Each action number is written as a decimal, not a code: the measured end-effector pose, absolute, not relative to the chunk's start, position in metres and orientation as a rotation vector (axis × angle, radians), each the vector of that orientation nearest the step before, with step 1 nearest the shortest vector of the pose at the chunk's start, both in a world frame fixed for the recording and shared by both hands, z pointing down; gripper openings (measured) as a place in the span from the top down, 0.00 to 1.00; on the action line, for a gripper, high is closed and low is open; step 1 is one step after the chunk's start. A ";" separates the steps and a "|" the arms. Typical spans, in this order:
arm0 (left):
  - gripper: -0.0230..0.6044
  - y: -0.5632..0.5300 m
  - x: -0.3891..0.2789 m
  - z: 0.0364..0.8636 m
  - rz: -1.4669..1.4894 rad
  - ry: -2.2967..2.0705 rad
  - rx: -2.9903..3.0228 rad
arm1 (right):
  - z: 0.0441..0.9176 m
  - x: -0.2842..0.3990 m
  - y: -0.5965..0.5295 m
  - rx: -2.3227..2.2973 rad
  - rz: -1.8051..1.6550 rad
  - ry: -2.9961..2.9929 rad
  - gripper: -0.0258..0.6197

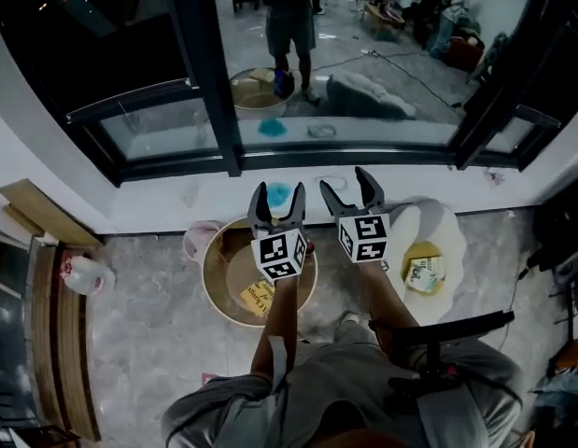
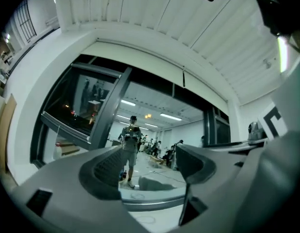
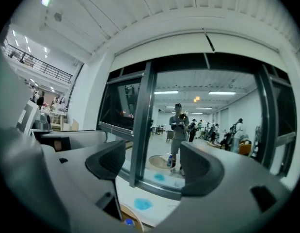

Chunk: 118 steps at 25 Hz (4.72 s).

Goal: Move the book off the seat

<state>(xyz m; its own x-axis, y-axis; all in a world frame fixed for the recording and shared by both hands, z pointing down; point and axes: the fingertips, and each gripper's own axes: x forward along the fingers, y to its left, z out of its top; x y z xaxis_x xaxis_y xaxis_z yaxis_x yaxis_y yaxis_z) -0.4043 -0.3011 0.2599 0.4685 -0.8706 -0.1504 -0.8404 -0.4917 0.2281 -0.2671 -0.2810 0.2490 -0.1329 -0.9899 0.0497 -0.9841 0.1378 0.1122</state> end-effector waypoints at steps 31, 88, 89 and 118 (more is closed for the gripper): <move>0.43 -0.008 0.027 0.275 -0.119 -0.804 2.956 | 0.267 0.129 0.081 2.604 -0.006 -1.803 0.41; 0.43 -0.095 0.466 0.305 -0.005 -1.287 2.757 | 0.322 0.615 -0.042 2.268 0.140 -2.196 0.41; 0.43 -0.095 0.465 0.304 0.002 -1.307 2.755 | 0.322 0.614 -0.044 2.254 0.141 -2.215 0.41; 0.43 -0.133 0.388 0.388 0.113 -1.364 2.586 | 0.380 0.572 -0.091 2.135 0.283 -2.160 0.41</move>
